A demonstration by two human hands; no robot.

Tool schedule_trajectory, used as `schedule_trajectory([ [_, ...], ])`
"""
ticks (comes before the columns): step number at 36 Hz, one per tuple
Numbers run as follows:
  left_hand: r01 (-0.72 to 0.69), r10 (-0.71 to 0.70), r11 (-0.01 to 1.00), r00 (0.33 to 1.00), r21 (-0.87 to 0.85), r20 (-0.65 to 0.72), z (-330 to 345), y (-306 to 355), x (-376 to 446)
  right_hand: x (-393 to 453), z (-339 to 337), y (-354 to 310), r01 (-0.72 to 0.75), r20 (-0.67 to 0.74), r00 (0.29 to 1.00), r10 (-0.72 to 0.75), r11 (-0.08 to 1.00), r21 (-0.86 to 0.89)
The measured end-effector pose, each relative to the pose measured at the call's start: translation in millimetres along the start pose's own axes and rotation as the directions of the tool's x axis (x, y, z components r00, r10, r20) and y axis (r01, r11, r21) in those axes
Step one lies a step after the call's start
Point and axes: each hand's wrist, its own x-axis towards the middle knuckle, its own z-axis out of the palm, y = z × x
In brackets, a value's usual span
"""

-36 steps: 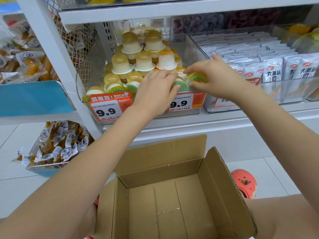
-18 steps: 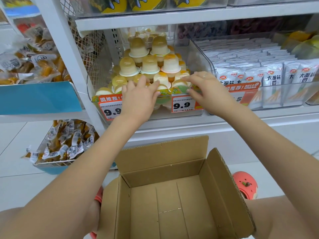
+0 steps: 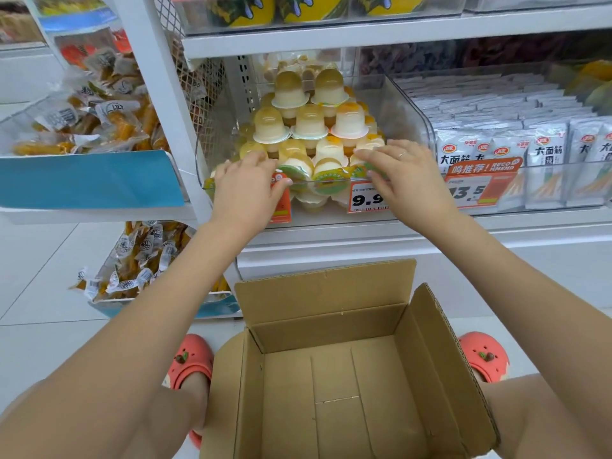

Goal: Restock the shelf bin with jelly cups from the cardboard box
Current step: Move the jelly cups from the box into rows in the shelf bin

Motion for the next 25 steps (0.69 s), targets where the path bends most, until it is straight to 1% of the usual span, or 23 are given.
schedule_trajectory([
  [3, 0.007, -0.008, 1.000, 1.000, -0.027, -0.028, 3, 1, -3, -5, 5, -7, -0.005, -0.066, 0.998, 0.003, 1.000, -0.029],
  [5, -0.006, 0.004, 0.999, 1.000, -0.050, -0.023, 2, -2, -2, -6, 6, -9, -0.015, -0.071, 0.997, 0.013, 0.999, -0.032],
  [8, -0.017, 0.015, 0.992, 1.000, -0.126, -0.013, -6, -12, 5, -3, 1, -7, -0.029, -0.024, 0.999, 0.028, 0.999, -0.034],
  [10, -0.027, 0.024, 0.989, 0.999, -0.144, -0.022, -12, -19, 7, -1, -2, -8, -0.061, 0.016, 0.998, 0.062, 0.997, -0.037],
  [12, -0.036, 0.036, 0.988, 0.999, -0.149, -0.002, -13, -22, 6, 1, -5, -13, -0.076, 0.033, 0.996, 0.078, 0.996, -0.035],
  [14, -0.057, 0.063, 0.987, 0.997, -0.150, 0.041, -13, -21, 5, 4, -6, -19, -0.045, 0.050, 0.998, 0.047, 0.998, -0.048],
  [17, -0.111, 0.120, 0.990, 0.987, -0.090, 0.106, -12, -10, 10, 11, -3, -27, 0.000, 0.102, 0.995, 0.006, 0.998, -0.058],
  [19, -0.119, 0.130, 0.990, 0.982, -0.080, 0.141, -10, -3, 15, 15, 1, -31, 0.022, 0.144, 0.989, -0.009, 0.996, -0.086],
  [22, -0.087, 0.096, 0.993, 0.990, -0.085, 0.103, -5, 0, 18, 14, 6, -35, 0.057, 0.157, 0.987, -0.033, 0.986, -0.156],
  [25, -0.065, 0.070, 0.992, 0.996, -0.105, 0.047, -1, 2, 15, 12, 7, -37, 0.059, 0.128, 0.991, -0.038, 0.984, -0.165],
])
